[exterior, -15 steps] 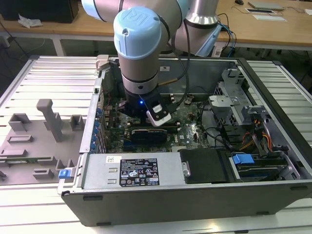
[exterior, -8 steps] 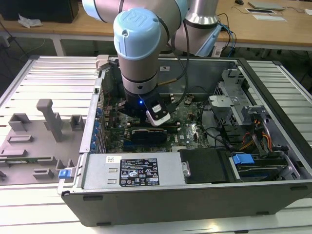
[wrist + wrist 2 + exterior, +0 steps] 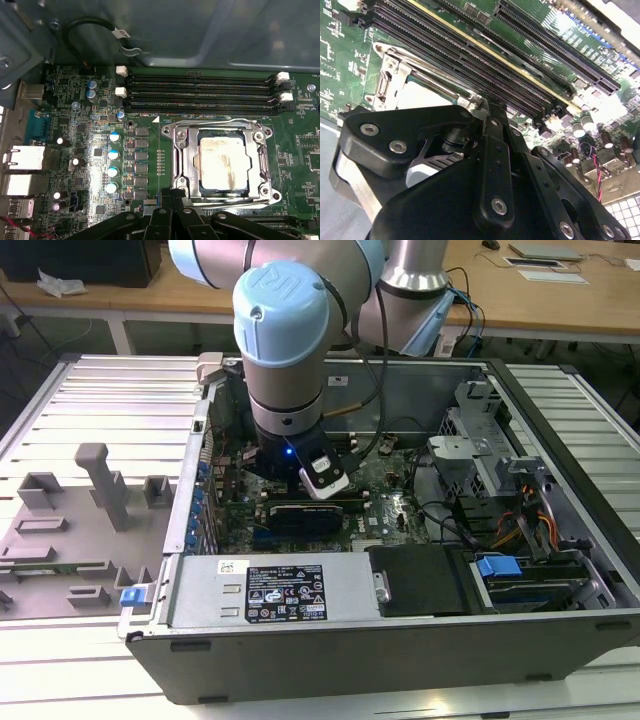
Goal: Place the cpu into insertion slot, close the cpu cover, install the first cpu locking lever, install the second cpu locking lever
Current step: 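Install the second cpu locking lever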
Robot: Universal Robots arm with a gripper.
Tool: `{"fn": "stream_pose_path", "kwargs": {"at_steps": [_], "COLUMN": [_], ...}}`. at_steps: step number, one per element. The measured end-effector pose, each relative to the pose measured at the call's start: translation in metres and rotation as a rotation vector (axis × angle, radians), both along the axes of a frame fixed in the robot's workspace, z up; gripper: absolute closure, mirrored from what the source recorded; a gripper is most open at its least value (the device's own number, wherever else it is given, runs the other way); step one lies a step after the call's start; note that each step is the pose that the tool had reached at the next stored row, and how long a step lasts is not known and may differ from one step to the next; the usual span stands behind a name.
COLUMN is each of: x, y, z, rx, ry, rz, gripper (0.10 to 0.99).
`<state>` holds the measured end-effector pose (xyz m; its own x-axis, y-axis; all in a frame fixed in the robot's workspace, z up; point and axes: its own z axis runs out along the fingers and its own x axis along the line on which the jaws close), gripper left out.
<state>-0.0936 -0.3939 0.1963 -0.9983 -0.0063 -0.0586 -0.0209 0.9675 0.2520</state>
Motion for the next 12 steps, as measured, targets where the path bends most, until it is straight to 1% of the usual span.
{"fn": "stream_pose_path", "kwargs": {"at_steps": [3, 4, 8, 9, 10, 11, 12], "x": [0.0, 0.0, 0.0004, 0.0009, 0.0018, 0.0026, 0.0038], "y": [0.0, 0.0, 0.0, 0.0001, 0.0001, 0.0, 0.0], "z": [0.0004, 0.0015, 0.0107, 0.0134, 0.0142, 0.0147, 0.0146], "rx": [0.0, 0.0, -0.001, -0.006, -0.012, -0.023, -0.028], "ry": [-0.0001, -0.0002, -0.0001, 0.0, -0.0003, 0.0, -0.0001], "rz": [0.0, 0.0, 0.0, -0.001, -0.001, -0.002, -0.002], "gripper": [0.98, 0.98, 0.98, 0.98, 0.98, 0.98, 0.98]}}
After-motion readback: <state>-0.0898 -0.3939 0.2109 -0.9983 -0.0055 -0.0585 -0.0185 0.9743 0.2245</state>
